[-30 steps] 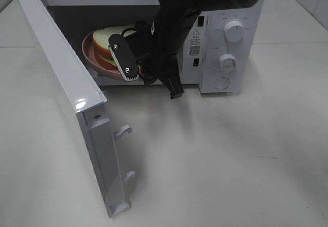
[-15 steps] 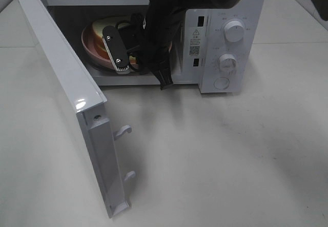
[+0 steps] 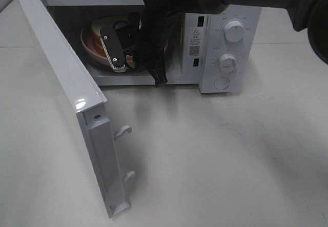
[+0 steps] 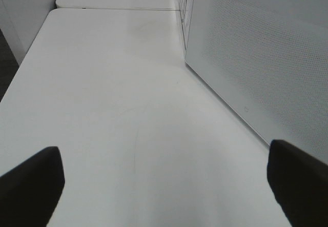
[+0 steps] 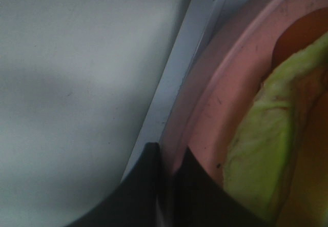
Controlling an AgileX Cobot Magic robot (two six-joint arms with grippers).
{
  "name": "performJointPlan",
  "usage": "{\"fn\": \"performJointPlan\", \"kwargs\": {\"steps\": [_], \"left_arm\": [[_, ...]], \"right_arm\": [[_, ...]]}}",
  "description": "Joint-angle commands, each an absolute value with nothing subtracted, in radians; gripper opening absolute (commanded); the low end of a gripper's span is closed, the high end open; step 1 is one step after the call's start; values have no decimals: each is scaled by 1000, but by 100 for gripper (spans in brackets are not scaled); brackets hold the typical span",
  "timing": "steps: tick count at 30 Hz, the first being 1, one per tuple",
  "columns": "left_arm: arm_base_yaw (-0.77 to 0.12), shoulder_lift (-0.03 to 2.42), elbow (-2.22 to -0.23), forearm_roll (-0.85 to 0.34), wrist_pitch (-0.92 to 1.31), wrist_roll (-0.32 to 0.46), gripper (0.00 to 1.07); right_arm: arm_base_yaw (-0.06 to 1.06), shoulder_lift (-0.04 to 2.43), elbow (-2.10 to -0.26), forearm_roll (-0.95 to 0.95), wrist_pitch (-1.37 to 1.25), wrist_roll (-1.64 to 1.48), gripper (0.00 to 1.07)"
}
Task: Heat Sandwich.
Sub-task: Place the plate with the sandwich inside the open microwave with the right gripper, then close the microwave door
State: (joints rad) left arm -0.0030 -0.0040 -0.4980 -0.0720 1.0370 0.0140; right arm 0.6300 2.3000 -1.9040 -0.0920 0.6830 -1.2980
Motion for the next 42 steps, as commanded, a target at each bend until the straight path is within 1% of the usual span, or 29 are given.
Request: {"fn": "performJointPlan", "kwargs": {"steps": [1, 2, 6, 7, 8, 9, 10, 11, 12, 14, 15, 16, 17, 20, 31, 42], "left_arm": [[-3, -28, -495, -71, 1034, 14, 101], [-3, -28, -495, -71, 1034, 14, 101], [-3, -28, -495, -71, 1034, 14, 101], [-3, -28, -495, -71, 1034, 14, 101], [-3, -28, -495, -71, 1034, 14, 101], [-3, -28, -495, -71, 1034, 14, 101], [-3, -28, -495, -71, 1034, 14, 101], [-3, -28, -495, -71, 1034, 14, 101], [-3, -28, -495, -71, 1034, 14, 101], [-3, -28, -495, -71, 1034, 14, 101], [-3, -28, -495, -71, 1034, 14, 101], [-3, -28, -495, -71, 1034, 14, 101], [-3, -28, -495, -71, 1034, 14, 101], [-3, -28, -495, -71, 1034, 14, 101], [-3, -28, -495, -71, 1034, 14, 101], [-3, -28, -495, -71, 1034, 14, 101]], "right_arm": [[617, 2297, -1920, -96, 626, -1289, 7], [617, 2297, -1920, -96, 626, -1289, 7], [613, 2306, -1920, -98, 615, -1250, 20], [613, 2306, -1920, -98, 615, -1250, 20], [607, 2306, -1920, -98, 615, -1243, 29], [607, 2306, -1920, -98, 615, -1236, 35], [607, 2306, -1920, -98, 615, -1229, 40], [607, 2306, -1920, -98, 615, -1229, 40], [607, 2306, -1920, -98, 614, -1215, 53], [607, 2306, -1920, -101, 617, -1197, 64], [607, 2306, -1920, -101, 619, -1188, 67], [607, 2306, -1920, -101, 621, -1166, 75], [607, 2306, -1920, -101, 621, -1166, 75], [607, 2306, -1920, -101, 624, -1150, 79], [607, 2299, -1911, -101, 623, -1114, 76], [607, 2191, -1734, -123, 521, -1120, 76]]}}
